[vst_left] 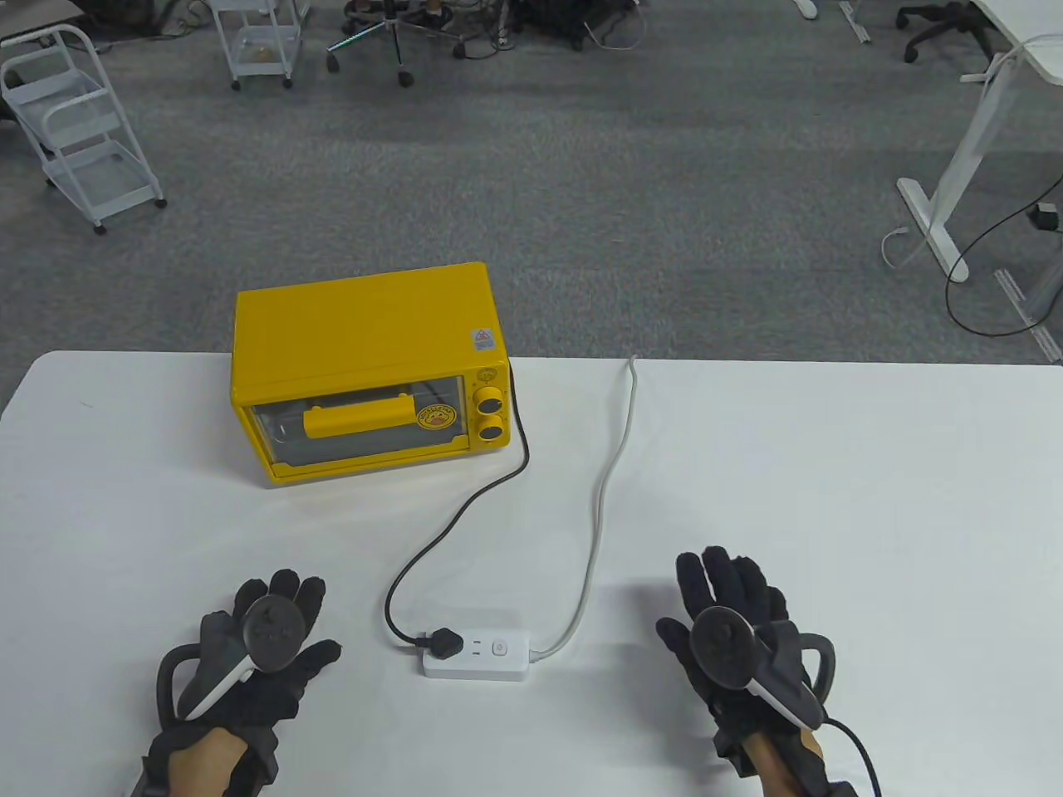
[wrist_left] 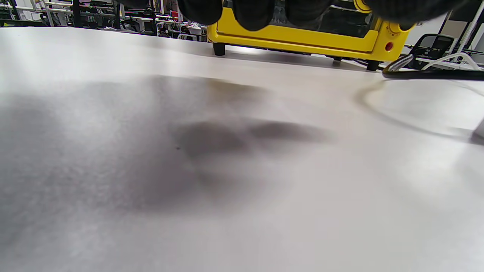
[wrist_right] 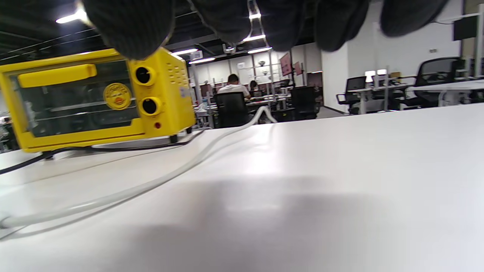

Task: Plug the oven into the power strip

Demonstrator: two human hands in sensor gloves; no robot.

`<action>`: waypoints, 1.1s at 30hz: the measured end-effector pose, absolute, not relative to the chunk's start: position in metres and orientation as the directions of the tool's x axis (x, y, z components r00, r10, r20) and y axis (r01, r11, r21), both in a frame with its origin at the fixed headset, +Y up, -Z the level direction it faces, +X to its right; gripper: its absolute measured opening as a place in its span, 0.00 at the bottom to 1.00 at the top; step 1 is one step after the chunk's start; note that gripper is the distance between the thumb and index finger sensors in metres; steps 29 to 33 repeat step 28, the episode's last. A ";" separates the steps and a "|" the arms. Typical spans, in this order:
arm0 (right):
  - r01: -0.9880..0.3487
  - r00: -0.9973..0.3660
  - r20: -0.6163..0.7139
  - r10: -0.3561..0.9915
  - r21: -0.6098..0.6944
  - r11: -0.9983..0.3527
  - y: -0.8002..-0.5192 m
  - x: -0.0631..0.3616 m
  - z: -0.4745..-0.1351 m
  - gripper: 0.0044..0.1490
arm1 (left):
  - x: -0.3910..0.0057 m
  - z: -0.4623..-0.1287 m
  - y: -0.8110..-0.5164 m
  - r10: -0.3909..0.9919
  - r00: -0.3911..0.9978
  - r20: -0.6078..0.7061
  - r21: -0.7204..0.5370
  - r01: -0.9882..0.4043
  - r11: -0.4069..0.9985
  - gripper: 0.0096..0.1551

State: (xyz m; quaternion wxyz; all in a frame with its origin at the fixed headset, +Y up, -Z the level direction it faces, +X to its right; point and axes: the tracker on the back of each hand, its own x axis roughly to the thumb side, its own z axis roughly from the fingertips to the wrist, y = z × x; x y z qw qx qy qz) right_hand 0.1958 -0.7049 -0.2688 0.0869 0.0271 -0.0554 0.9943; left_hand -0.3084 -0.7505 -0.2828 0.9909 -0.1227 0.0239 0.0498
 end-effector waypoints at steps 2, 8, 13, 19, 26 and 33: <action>-0.192 -0.981 0.038 0.189 -0.087 -0.977 -0.709 0.206 -0.270 0.51 | -0.308 -0.283 -0.752 0.096 0.994 -0.053 -0.246 -0.106 0.963 0.53; -0.158 -0.987 0.020 0.159 0.030 -0.987 -0.723 0.209 -0.278 0.54 | -0.306 -0.285 -0.752 0.108 0.993 -0.043 -0.246 -0.115 0.962 0.54; -0.142 -0.989 0.032 0.144 0.056 -0.988 -0.726 0.205 -0.280 0.55 | -0.306 -0.284 -0.750 0.119 0.992 -0.042 -0.226 -0.126 0.966 0.54; -0.140 -0.989 0.031 0.143 0.097 -0.985 -0.731 0.204 -0.281 0.55 | -0.306 -0.285 -0.752 0.126 0.991 -0.044 -0.230 -0.132 0.964 0.54; -0.134 -0.990 0.034 0.138 0.104 -0.985 -0.730 0.202 -0.280 0.55 | -0.306 -0.285 -0.752 0.115 0.992 -0.042 -0.232 -0.121 0.965 0.55; -0.133 -0.990 0.036 0.137 0.112 -0.985 -0.731 0.201 -0.279 0.55 | -0.305 -0.285 -0.752 0.110 0.993 -0.041 -0.234 -0.116 0.965 0.55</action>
